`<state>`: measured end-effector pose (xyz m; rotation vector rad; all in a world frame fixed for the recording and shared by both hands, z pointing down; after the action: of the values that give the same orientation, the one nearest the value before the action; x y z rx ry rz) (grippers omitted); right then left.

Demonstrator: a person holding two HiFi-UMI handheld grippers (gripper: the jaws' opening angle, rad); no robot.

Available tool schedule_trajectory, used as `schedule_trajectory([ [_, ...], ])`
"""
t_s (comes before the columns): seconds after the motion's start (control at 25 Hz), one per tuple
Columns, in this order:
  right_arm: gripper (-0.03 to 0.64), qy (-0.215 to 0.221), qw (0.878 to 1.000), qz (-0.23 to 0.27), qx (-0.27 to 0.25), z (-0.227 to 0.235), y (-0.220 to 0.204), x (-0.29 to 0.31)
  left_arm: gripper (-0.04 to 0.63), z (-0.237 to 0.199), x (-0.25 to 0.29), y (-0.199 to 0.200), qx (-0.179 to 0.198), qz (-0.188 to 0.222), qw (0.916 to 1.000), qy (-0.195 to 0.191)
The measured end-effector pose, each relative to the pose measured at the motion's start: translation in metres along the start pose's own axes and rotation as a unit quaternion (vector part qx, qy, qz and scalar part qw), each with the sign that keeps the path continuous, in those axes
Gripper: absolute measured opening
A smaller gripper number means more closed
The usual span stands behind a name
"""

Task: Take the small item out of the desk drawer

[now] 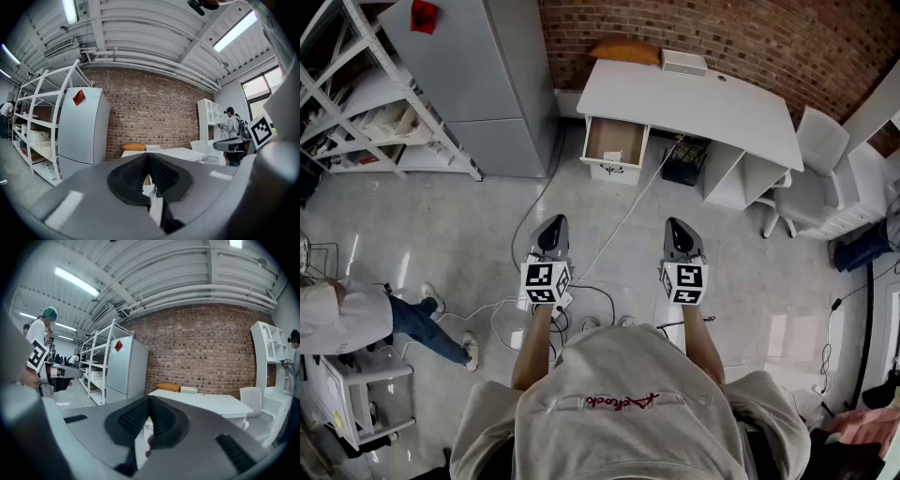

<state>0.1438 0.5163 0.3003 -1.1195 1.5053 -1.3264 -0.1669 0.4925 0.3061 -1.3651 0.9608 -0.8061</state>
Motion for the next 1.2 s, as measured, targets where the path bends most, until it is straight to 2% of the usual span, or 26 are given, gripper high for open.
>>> schedule_trajectory([
  [0.36,0.011,0.001,1.000,-0.004,0.001,0.007,-0.003,0.002,0.006,0.008,0.009,0.000,0.003,-0.003,1.0000,-0.005],
  [1.0,0.012,0.051,0.999,-0.005,0.006,0.046,-0.017,-0.003,0.006,0.056,0.032,-0.008,0.000,-0.008,0.9999,0.013],
  [1.2,0.012,0.054,0.998,-0.011,0.011,0.058,-0.027,-0.007,0.006,0.068,0.034,-0.017,0.000,-0.018,0.9997,0.016],
])
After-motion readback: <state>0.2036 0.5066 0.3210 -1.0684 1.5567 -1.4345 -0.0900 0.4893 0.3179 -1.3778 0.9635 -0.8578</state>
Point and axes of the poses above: the fingertips, and each gripper's own axes: x forward along the fingers, z to its right, y out of its top, the point moved 9 cm from there along -x, backward along the fingers, and after that the axes turned 10 degrees about z, right-handed, at the moved point
